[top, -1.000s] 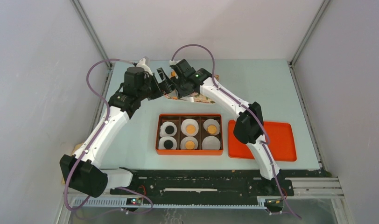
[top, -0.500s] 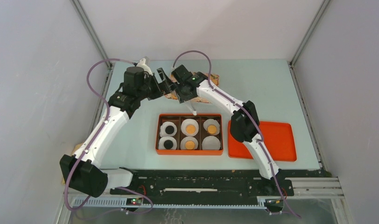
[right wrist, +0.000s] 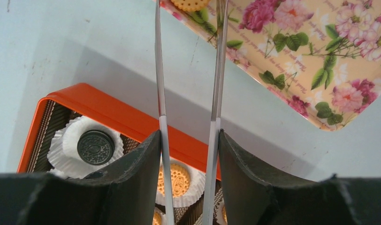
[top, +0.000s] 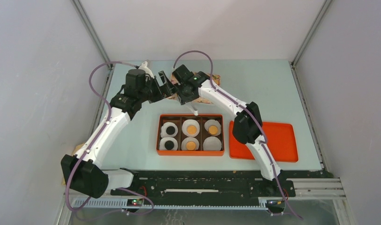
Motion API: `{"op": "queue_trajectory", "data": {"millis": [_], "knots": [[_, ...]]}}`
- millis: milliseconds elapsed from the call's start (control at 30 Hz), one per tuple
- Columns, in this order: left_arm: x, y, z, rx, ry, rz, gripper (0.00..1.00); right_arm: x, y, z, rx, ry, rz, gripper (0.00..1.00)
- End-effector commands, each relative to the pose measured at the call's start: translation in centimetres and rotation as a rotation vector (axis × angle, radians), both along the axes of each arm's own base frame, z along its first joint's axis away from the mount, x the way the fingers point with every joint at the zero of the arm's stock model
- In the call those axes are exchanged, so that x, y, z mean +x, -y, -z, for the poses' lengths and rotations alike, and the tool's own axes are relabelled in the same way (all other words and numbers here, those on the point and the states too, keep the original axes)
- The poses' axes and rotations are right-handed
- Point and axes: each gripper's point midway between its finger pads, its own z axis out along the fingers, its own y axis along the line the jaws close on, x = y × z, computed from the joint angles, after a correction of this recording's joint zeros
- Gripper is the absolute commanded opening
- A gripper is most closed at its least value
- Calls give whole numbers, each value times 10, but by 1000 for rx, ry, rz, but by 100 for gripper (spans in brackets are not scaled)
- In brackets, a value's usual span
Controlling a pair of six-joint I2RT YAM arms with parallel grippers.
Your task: Pack the cookies
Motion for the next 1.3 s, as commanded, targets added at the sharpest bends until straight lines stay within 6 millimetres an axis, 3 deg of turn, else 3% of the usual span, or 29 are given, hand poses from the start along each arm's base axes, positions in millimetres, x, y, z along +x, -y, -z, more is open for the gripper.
{"op": "queue_trajectory", "data": {"millis": [0,200,367,533,700,967,1100,1267], "knots": [[-2,-1,-6,-22,36,6,92,-8,-5,-42,63,42,-13,52],[-2,2,0,-38,21,18,92,0,2,-30,43,12,14,34],[-2,2,1,-39,20,19,92,13,18,-34,11,57,75,23],[-2,1,-6,-42,37,18,92,19,37,-62,8,142,117,20],[0,0,-9,-41,46,5,92,11,67,-99,15,205,147,18],[9,-2,-3,-36,20,-19,92,-37,120,-131,21,224,163,14],[11,1,3,-43,-1,-16,92,-73,139,-130,40,207,148,14],[12,2,2,-50,-1,-14,92,-134,151,-118,22,132,93,15]]}}
